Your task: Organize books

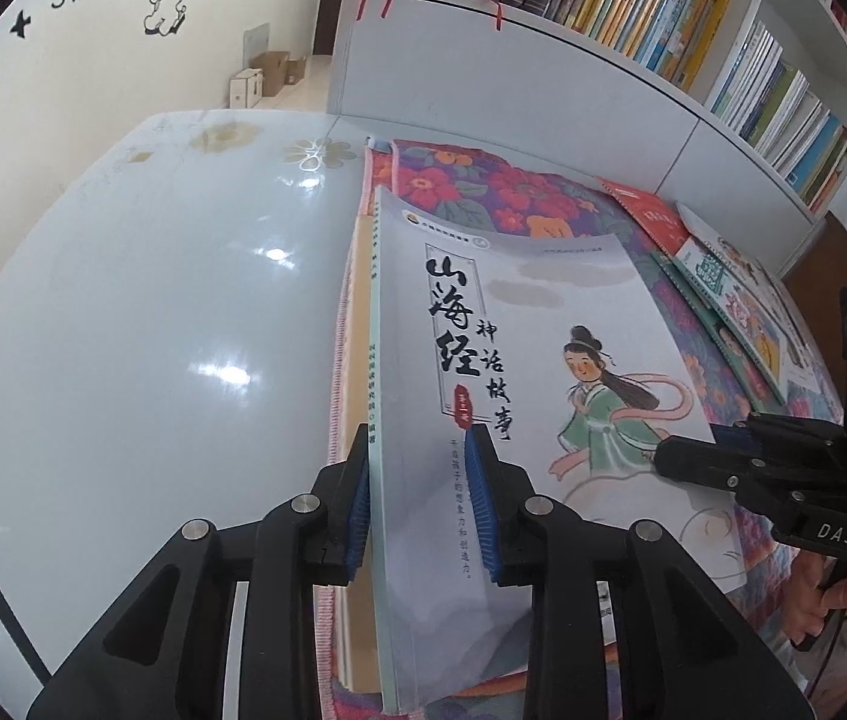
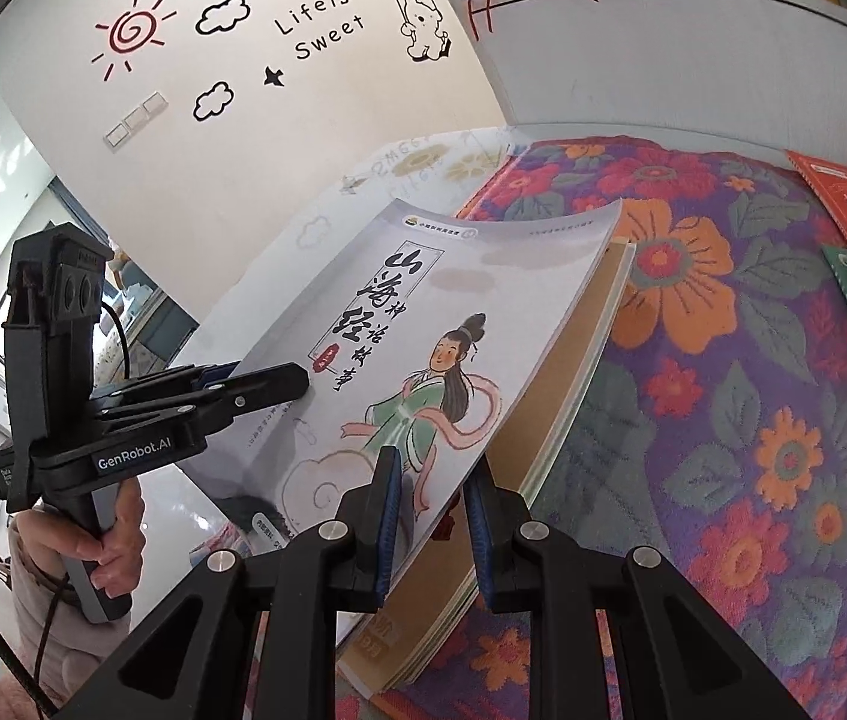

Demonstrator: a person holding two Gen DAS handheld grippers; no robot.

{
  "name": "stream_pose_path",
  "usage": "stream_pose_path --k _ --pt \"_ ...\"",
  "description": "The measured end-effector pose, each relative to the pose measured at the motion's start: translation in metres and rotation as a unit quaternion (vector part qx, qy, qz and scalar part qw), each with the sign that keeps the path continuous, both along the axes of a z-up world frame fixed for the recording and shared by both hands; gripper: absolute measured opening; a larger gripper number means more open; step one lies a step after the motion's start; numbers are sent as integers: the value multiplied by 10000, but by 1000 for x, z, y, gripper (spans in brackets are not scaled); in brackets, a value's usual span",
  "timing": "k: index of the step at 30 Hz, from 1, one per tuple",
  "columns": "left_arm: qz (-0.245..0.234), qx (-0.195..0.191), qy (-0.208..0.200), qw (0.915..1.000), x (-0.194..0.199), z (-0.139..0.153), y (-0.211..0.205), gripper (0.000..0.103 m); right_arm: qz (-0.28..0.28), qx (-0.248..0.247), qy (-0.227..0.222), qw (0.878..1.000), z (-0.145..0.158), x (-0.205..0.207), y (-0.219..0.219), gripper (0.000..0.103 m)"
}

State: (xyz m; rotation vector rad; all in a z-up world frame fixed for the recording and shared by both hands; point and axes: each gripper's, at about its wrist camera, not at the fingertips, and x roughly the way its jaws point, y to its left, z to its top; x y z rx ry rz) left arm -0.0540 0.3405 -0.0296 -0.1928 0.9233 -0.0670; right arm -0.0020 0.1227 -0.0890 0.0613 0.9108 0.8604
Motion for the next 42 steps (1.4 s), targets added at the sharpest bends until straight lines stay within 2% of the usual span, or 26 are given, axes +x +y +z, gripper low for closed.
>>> stream_pose_path --k 13,15,17,18,23,26,29,31,33,38,42 --pt "42 49 83 9999 1 1 -2 27 -18 64 70 10000 -2 1 -3 20" --pt "86 202 81 9997 1 1 -3 28 -14 55 63 10000 -3 2 -3 21" --pt "187 513 116 9984 2 1 -4 27 -27 59 59 10000 -3 1 -3 22" --pt "182 527 127 9984 2 0 -4 27 -33 70 65 9999 -3 1 -3 23" --pt "208 418 152 9988 1 -2 1 27 -53 97 86 9999 -3 0 -3 23" --pt "241 318 174 9991 2 -2 4 27 -84 153 231 9996 -4 2 -5 23" --pt "285 391 168 9987 0 -1 4 27 -258 179 427 9986 -3 6 -11 23" --pt "312 453 170 9983 -1 0 3 27 -662 75 497 9965 0 7 -19 28" --pt "402 513 175 9977 -1 1 4 27 -935 -132 467 9944 0 11 -25 48" --pt "636 462 8 9969 -5 13 6 27 -1007 42 847 9913 -12 21 -38 49" --pt "770 332 -176 9963 -5 27 2 27 -1059 136 908 9901 -13 23 -51 49"
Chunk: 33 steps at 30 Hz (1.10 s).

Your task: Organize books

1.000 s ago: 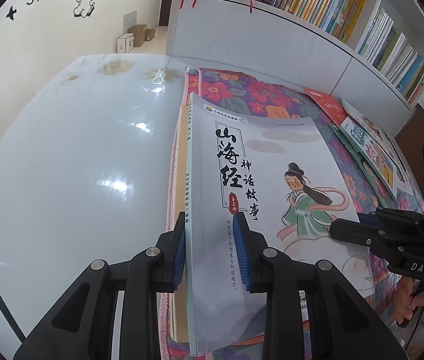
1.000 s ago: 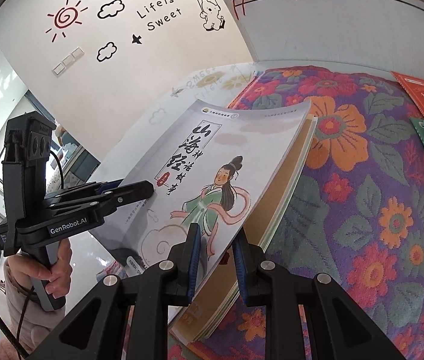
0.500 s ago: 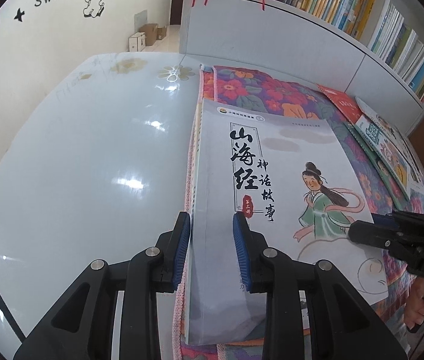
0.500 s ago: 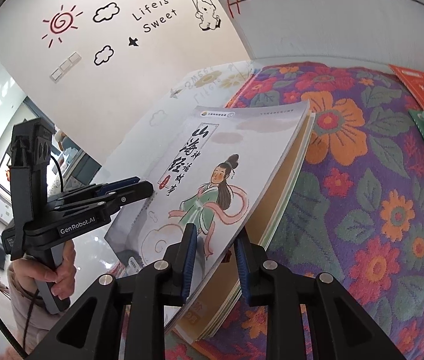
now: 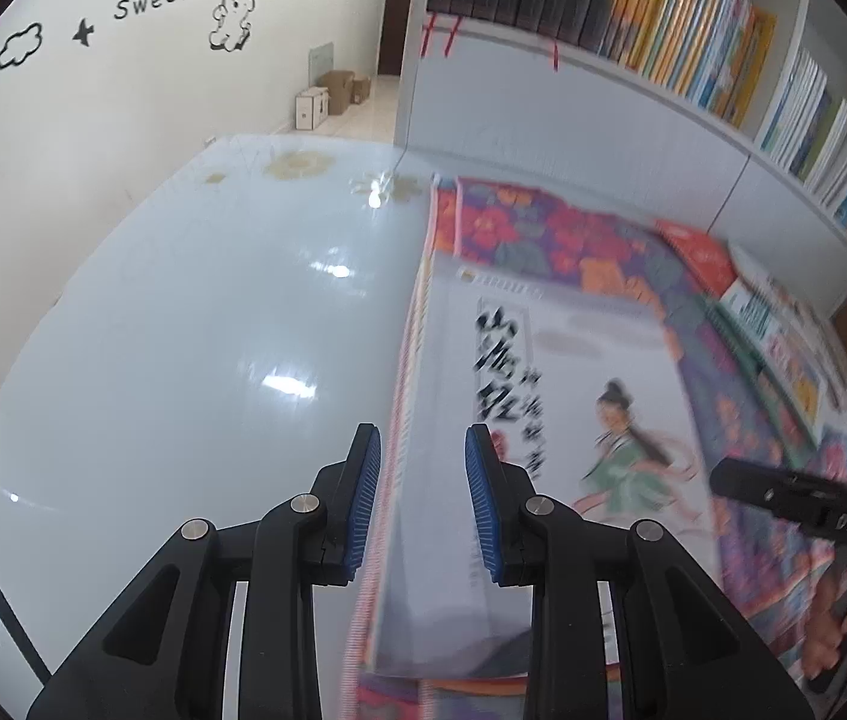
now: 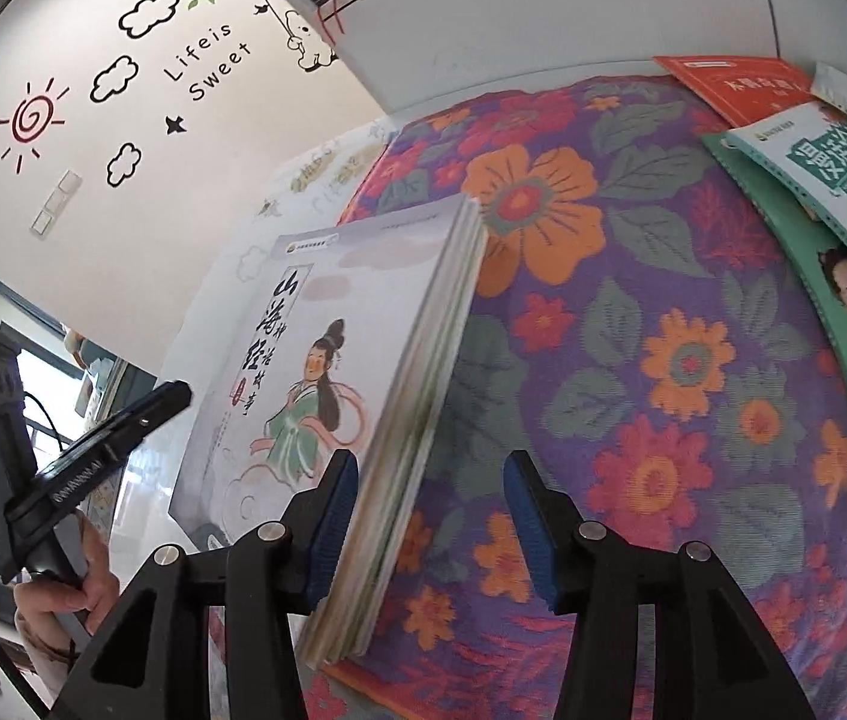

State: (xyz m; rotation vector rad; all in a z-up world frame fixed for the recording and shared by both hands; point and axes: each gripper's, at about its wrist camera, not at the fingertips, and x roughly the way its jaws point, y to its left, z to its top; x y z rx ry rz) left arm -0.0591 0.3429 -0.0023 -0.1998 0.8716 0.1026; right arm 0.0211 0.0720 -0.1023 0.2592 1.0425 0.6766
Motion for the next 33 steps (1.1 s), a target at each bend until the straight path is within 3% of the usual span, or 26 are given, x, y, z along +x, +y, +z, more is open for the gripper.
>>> stream_pose_path --k 8,17,22,27,33 --pt "31 -267 -301 9992 13 29 -33 27 -251 366 -282 9986 28 3 -52 49" --pt "-260 -718 -570 9954 49 48 -126 30 -813 570 -609 9932 49 22 -153 49" --pt "-407 -1197 -594 9902 79 40 -185 30 -1214 514 -689 9889 51 47 -224 50" --pt "-572 -1376 -423 9879 112 22 -250 30 -1675 568 -581 9825 39 81 -288 51" --pt "-681 -1323 -104 9888 139 -16 -300 30 -1824 666 -359 9803 18 121 -327 51"
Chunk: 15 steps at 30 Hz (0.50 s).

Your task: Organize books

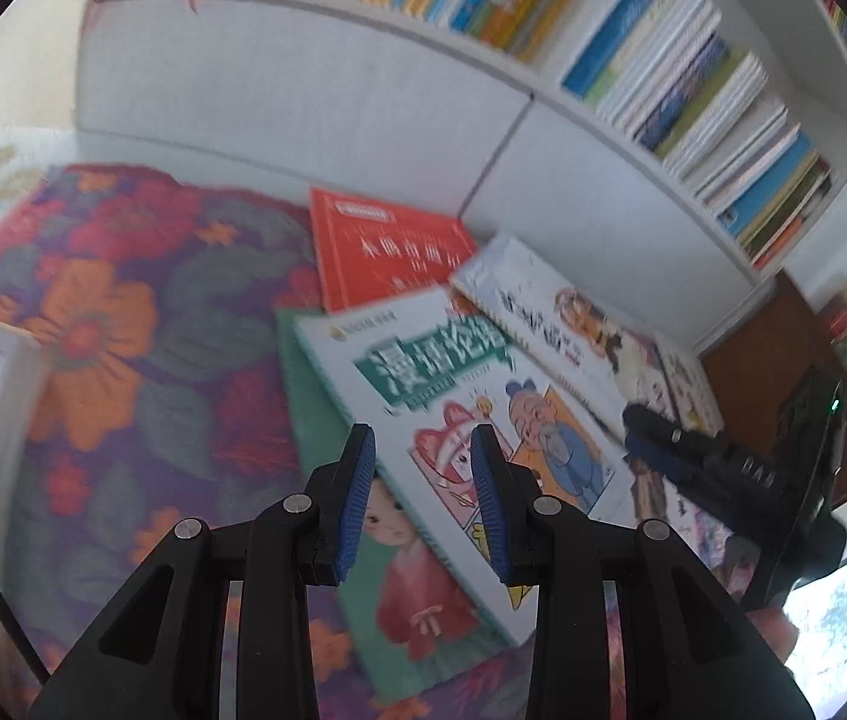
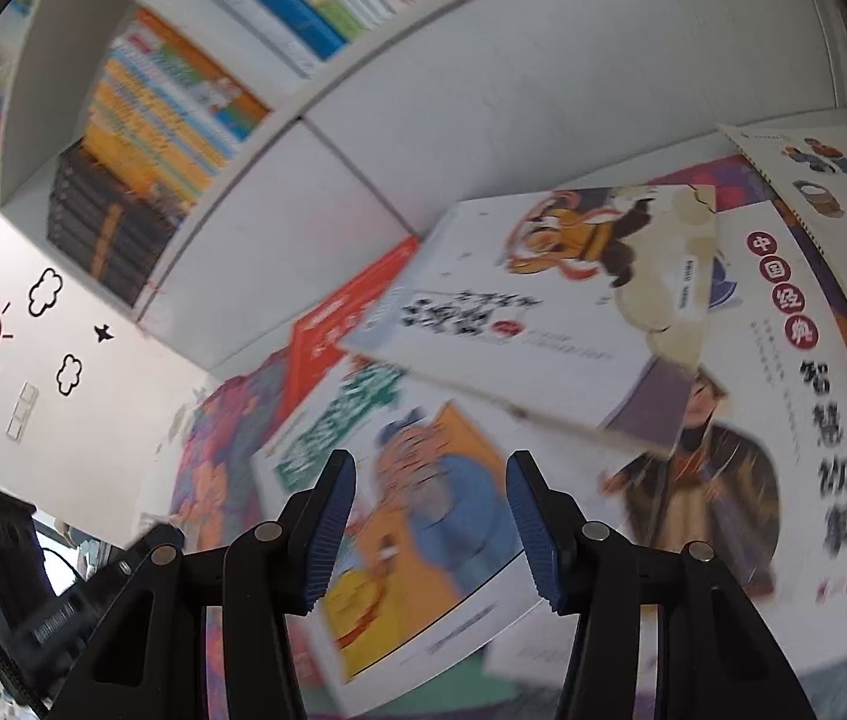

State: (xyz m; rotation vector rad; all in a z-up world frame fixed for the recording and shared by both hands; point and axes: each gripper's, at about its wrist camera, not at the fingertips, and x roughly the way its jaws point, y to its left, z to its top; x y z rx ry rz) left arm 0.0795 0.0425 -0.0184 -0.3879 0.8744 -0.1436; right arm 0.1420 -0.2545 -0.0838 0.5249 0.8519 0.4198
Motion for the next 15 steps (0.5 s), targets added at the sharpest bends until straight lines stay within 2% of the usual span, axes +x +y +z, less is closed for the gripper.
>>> stream_pose_path --k 4,6,11,12,13,14,15 --pt "-75 135 176 9997 11 -28 -17 30 -32 13 8 10000 -15 13 -6 51" --pt "52 146 28 9999 8 -34 -18 31 -27 -218 -40 9998 -19 15 -4 50" --pt "-9 326 -189 9993 3 -36 -20 34 59 -352 -178 9992 -23 15 1 54" --pt "28 374 -211 9991 3 -40 -19 36 65 -347 -235 9991 -24 14 1 55" --pt "13 363 -42 9993 4 -47 -19 36 47 -341 -279 9990 -25 12 1 55" --pt "15 383 -249 9990 2 -49 -20 37 29 -345 -320 9989 -26 11 1 55" --pt "-3 457 -266 9986 0 -49 -21 36 23 -386 -358 9986 -26 10 2 55"
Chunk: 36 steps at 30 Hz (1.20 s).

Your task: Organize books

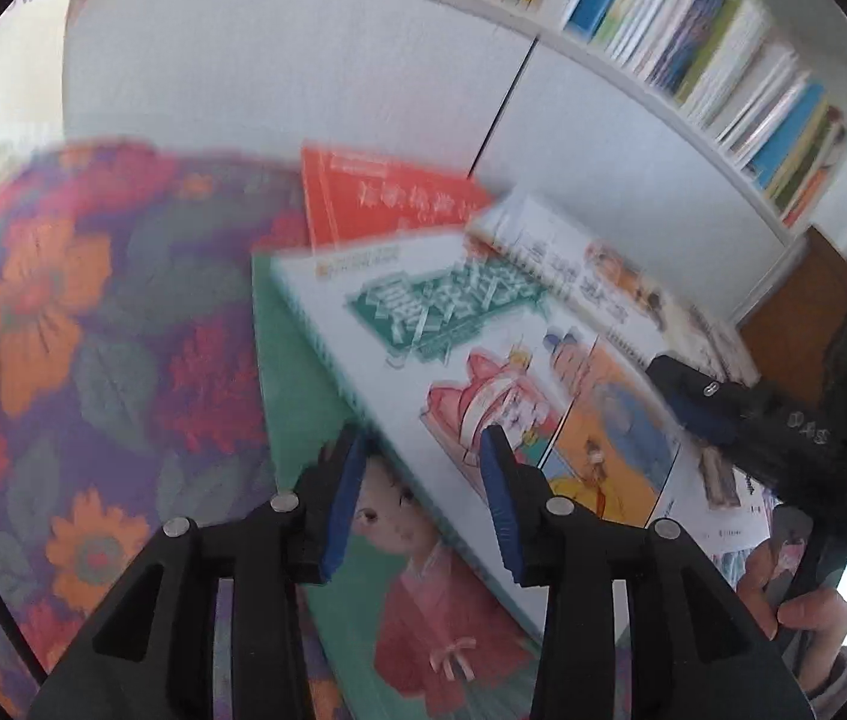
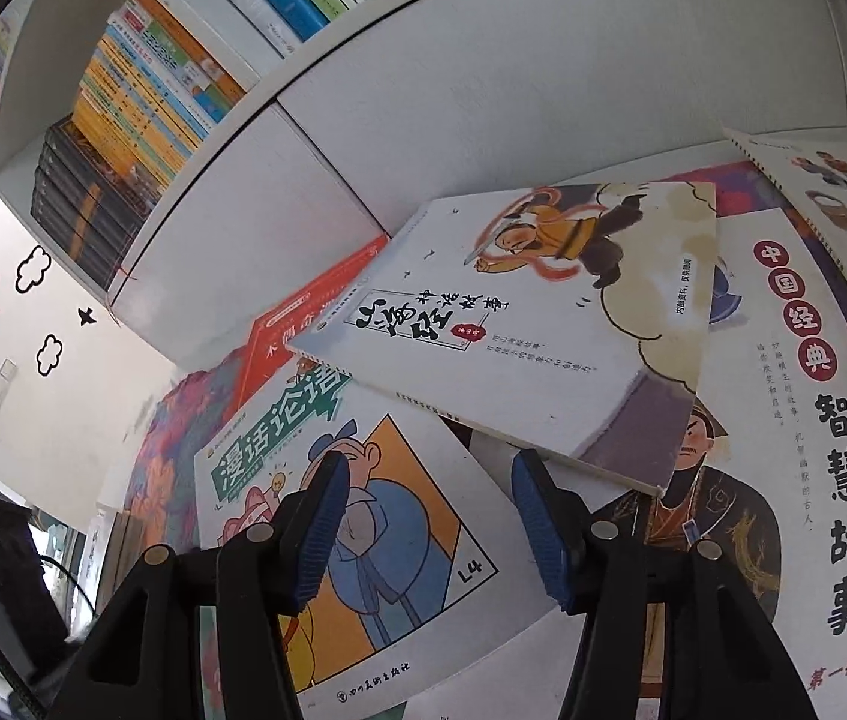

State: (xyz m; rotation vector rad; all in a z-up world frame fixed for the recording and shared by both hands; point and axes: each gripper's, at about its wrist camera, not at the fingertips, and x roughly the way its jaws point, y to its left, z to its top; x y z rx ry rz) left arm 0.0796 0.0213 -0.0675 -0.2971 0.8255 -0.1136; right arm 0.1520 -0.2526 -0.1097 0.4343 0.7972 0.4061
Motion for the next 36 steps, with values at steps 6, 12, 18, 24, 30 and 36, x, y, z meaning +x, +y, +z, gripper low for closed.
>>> stream_pose_path --k 6,12,18,24,30,36 --pt "-67 374 -10 9993 -2 0 -10 38 68 -806 -200 9965 4 -5 19 56" --pt "-78 356 9 9993 -1 1 -10 38 127 -1364 -302 9901 5 -8 33 58" --pt "-156 371 31 9992 -1 2 -10 39 198 -1334 -303 9904 6 -9 33 61" --pt "-210 321 141 9992 1 3 -8 39 251 -1250 -225 9916 7 -9 33 63" --pt "-202 175 338 9991 2 4 -4 39 358 -818 56 9960 9 -7 28 66" --pt "-233 -302 646 9972 5 4 13 40 925 -362 488 9939 11 -5 24 68"
